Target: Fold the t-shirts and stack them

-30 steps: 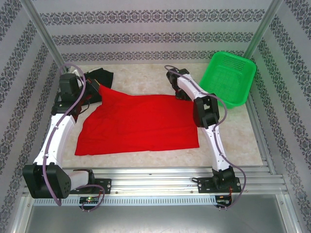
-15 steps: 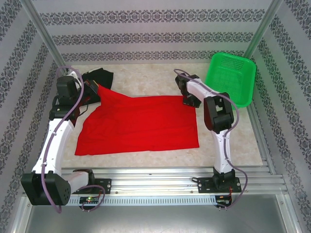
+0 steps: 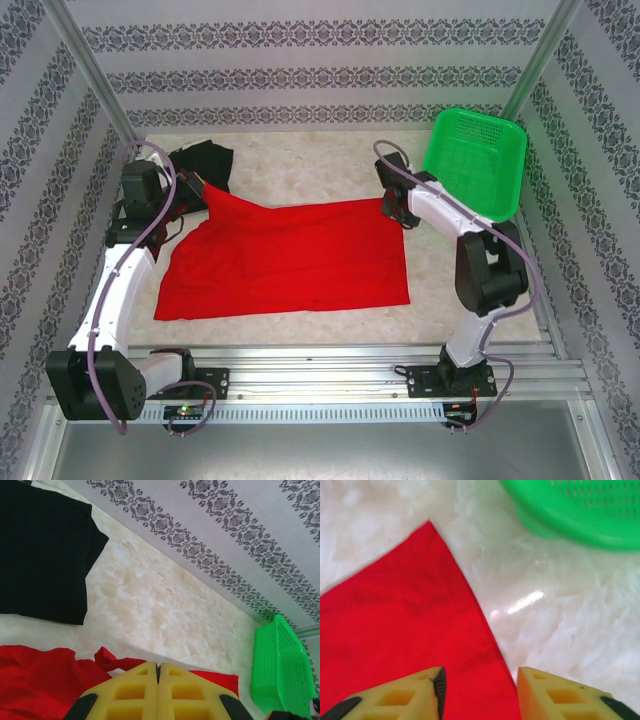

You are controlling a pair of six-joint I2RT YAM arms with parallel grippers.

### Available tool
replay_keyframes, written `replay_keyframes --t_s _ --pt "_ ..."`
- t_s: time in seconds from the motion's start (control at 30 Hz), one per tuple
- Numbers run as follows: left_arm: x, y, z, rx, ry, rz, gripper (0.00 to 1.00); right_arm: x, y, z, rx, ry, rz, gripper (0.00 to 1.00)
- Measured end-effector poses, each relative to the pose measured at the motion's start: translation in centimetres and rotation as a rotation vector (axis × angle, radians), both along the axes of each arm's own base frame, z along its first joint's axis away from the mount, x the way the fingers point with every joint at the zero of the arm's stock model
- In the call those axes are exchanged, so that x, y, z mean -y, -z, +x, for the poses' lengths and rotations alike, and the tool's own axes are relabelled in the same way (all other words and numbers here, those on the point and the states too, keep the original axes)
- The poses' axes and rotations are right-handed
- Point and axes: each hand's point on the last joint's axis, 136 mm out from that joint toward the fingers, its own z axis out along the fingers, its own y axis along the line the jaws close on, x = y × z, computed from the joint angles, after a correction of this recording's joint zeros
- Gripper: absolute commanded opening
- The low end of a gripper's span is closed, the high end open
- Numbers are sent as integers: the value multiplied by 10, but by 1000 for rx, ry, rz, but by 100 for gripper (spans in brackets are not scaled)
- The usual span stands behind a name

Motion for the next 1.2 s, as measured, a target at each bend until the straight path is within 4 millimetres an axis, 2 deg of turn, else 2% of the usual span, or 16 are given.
replay_keyframes --t_s 0.17,0.27,0.37,0.53,0.77,0.93,1.07,1.13,1.2 --pt "0 11 6 -20 0 -2 0 -8 59 -49 -100 24 110 49" --pt "0 10 7 -15 1 -2 0 -11 80 -69 -142 46 135 49" --pt "0 10 6 -15 3 -2 0 -18 77 -62 -92 59 175 49" --pt "-1 8 6 -11 0 2 0 -20 78 -67 -55 83 204 47" --pt "-16 10 -4 -6 -45 28 0 -33 79 -99 -87 87 210 46" --pt "-19 15 -6 -20 -45 46 0 -38 78 -122 -135 95 204 46" --pt "-18 17 -6 -22 -37 56 0 -30 72 -140 -182 116 181 48" --pt "-17 19 -7 -25 -31 55 0 -22 65 -140 -180 132 178 49" --pt "-16 20 -7 -28 -24 53 0 -10 52 -131 -158 145 167 51"
